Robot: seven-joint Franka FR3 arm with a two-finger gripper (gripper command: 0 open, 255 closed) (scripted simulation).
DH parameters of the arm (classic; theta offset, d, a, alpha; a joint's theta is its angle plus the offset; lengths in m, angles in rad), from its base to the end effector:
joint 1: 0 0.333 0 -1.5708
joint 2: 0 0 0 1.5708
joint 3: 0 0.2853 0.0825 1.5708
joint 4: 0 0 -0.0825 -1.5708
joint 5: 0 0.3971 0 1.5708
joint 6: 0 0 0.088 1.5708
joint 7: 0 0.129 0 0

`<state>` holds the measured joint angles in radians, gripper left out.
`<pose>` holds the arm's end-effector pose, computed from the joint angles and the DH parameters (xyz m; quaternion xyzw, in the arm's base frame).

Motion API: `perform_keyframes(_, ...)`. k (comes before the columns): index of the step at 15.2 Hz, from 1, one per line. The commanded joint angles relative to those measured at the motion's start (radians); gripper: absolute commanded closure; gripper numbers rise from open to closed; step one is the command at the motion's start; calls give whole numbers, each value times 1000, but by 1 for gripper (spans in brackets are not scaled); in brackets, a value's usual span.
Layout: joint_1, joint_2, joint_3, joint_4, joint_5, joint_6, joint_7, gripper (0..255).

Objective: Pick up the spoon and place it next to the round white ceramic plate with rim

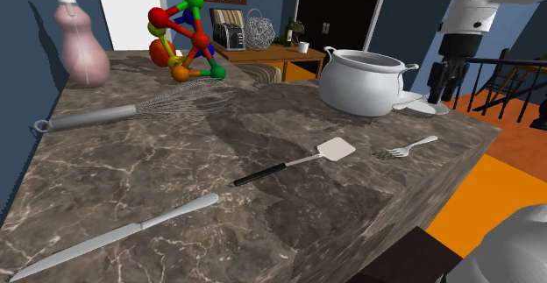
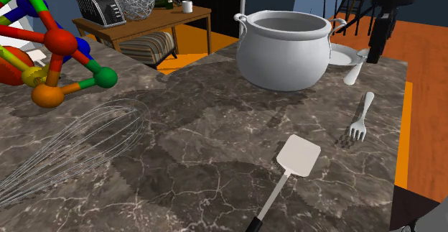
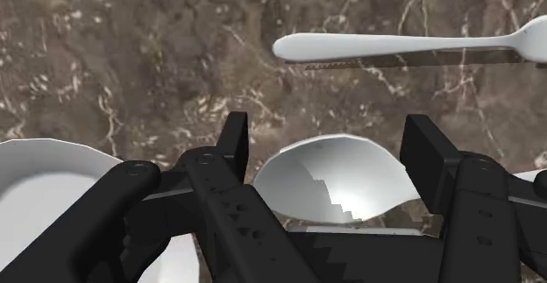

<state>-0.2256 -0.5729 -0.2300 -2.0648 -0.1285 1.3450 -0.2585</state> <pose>0.3223 -0.1985 0.5829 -0.9932 0.0848 0.0757 0.0248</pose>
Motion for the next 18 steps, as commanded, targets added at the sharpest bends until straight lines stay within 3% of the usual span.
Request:
perform_keyframes(1,-15,-5,-39,-1,-30,0,-51,255)
perform_keyframes(8,-59,6,-178,37,-127,1,-228,255)
perform_keyframes(18,-70,-24,-202,-103,-149,114,-224,255)
